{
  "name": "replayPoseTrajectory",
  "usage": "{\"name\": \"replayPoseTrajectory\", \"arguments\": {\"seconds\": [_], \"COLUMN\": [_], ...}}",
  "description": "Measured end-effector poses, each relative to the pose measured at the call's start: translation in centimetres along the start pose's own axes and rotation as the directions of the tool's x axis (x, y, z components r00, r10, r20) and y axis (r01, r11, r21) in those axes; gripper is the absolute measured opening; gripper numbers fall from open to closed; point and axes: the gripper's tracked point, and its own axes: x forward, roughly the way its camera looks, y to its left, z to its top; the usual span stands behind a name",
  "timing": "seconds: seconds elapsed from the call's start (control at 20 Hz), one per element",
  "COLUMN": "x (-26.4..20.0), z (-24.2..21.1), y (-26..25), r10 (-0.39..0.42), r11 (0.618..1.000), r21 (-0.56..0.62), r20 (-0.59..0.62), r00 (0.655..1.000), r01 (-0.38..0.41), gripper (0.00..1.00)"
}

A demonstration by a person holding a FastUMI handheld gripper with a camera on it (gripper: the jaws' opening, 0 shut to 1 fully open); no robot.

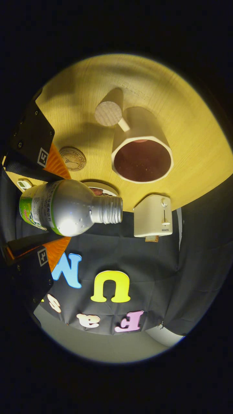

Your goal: Take the bottle from table, then pour the juice into the cup, finally place the bottle on the coaster

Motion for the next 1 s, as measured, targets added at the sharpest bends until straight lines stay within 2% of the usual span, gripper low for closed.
{"name": "replayPoseTrajectory", "arguments": {"seconds": [0.5,1.0], "x": [0.4,0.5], "z": [0.7,0.7], "y": [-1.3,-2.3], "r10": [-0.014,-0.032], "r11": [0.993,0.983], "r21": [-0.120,-0.177], "r20": [0.034,0.049], "r00": [0.999,0.998], "r01": [0.018,0.040], "gripper": [0.75,0.75]}}
